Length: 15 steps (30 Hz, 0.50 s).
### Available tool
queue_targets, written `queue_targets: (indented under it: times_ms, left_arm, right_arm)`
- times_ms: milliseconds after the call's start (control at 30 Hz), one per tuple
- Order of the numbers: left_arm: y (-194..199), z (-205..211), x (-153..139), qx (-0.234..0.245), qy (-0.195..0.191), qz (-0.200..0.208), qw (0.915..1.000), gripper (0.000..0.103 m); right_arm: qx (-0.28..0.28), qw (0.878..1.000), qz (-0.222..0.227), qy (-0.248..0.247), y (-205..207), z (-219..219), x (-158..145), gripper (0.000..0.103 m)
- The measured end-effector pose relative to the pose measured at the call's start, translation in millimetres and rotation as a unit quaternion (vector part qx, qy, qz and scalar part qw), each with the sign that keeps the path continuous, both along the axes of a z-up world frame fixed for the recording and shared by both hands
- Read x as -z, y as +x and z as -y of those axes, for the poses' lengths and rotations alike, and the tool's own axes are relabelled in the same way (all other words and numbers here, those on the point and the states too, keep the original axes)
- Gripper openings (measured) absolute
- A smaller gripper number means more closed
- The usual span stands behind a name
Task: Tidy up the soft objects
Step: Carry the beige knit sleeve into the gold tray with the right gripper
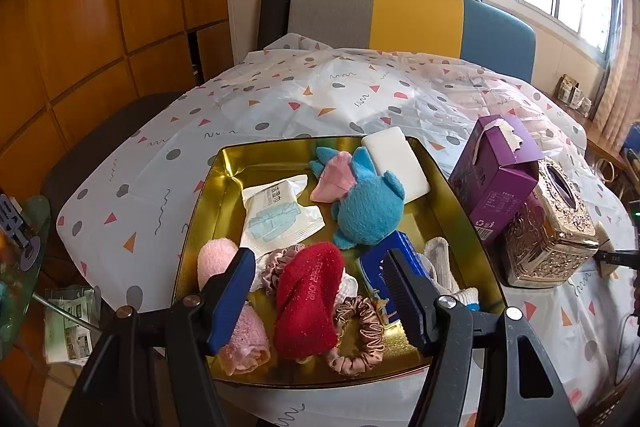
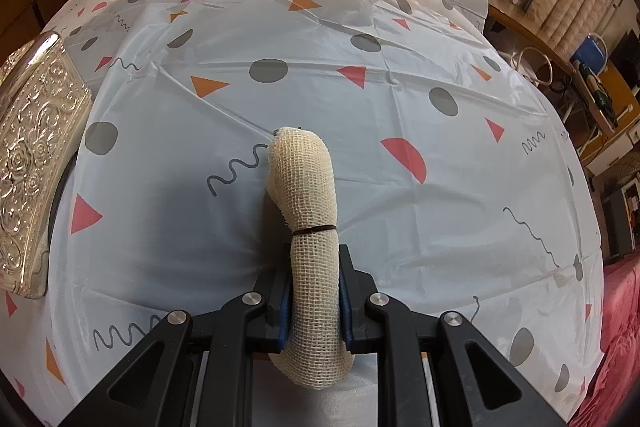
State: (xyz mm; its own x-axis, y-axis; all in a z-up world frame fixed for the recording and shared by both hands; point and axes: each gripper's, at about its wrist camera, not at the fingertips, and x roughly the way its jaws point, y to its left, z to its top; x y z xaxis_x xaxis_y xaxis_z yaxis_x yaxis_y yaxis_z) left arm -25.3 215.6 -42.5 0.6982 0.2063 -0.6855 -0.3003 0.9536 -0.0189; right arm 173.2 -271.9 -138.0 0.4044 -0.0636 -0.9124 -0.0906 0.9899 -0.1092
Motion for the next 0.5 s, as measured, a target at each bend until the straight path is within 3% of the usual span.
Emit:
queue_targets:
  times_ms: [267, 400, 500]
  left_arm:
    - [-0.8, -8.4, 7.3, -0.005, -0.008, -0.005, 0.9999, 0.067]
    - [-0.4, -15.3, 9.4, -0.014, -0.013, -0.004, 0.9998, 0.067]
    - [-0.1, -21.1, 11.0, -0.022, -0.018, -0.004, 0.9996, 0.067]
  right_arm:
    - [0.066, 0.997, -0.022, 0.016, -0.1, 4.4, -5.5, 0.017]
    - [0.095, 0.994, 0.016, 0.044, -7.5, 8.4, -35.0, 0.017]
    - [0.086, 0.992, 0.065, 0.069, -17.4, -2.5, -76.2, 0.017]
